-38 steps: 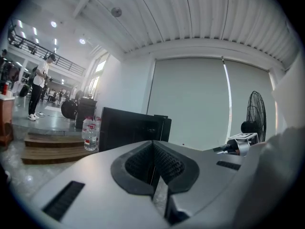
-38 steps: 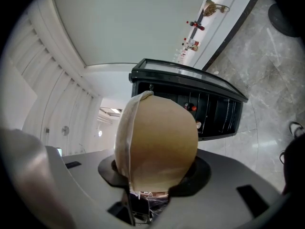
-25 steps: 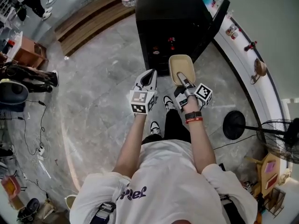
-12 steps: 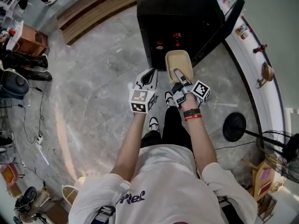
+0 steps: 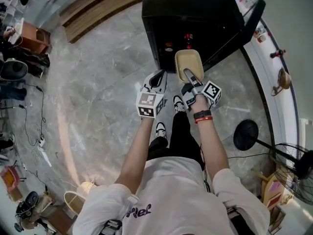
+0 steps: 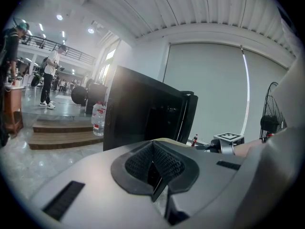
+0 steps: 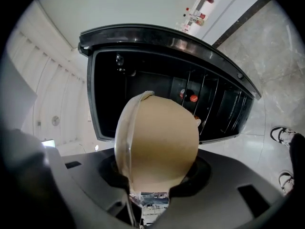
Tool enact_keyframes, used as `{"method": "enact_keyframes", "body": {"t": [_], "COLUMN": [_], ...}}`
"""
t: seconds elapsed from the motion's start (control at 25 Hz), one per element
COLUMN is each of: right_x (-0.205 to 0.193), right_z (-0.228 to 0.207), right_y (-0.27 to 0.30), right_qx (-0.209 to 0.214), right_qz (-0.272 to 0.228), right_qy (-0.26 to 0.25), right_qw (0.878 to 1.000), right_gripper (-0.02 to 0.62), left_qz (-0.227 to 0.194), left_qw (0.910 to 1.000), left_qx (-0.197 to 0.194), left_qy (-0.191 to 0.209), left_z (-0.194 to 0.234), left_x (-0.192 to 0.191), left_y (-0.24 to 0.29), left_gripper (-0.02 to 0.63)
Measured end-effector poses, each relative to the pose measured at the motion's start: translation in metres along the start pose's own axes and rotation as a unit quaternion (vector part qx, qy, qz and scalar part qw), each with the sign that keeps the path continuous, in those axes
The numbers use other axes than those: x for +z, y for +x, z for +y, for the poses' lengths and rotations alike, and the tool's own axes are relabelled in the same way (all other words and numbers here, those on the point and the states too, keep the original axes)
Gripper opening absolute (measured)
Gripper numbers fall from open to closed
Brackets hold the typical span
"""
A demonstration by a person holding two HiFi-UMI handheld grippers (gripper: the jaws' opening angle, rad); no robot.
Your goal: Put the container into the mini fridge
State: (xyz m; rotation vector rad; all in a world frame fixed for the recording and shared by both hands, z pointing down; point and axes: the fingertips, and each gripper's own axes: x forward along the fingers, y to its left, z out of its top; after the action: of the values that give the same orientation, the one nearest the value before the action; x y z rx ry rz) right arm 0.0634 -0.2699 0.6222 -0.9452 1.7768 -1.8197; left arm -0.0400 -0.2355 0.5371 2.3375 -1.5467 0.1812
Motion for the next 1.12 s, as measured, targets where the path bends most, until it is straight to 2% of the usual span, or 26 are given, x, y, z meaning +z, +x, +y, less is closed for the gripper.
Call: {"method": "enact_keyframes", "body": {"t": [0.6, 0.84, 1.12], "right_x": [0.039, 0.051, 0.061], "right_z": [-0.016, -0.018, -0.027], "right_y": [0.071, 0.103, 0.142], "right_qx": [0.015, 0.025, 0.023], "right_qz": [-0.001, -0.004, 0.003], "right_qy": [-0.017, -0.024, -0.033], "right_qw": [1.0, 0.999, 0.999], "right_gripper": [0.19, 0.19, 0.19], "left_qz": [0.027, 0.028, 0.023], "left_qw": [0.9993, 0.9994, 0.9992], "left_qx": [0.013, 0.005, 0.016], "left_qy": [-0.023, -0.02, -0.027], "left_z": [0.03, 0.032, 0.055], "left_x": [-0.034, -0.038, -0.04], "left_y": [0.024, 0.033, 0.046], "left_gripper": [0.02, 0.02, 0.02]}}
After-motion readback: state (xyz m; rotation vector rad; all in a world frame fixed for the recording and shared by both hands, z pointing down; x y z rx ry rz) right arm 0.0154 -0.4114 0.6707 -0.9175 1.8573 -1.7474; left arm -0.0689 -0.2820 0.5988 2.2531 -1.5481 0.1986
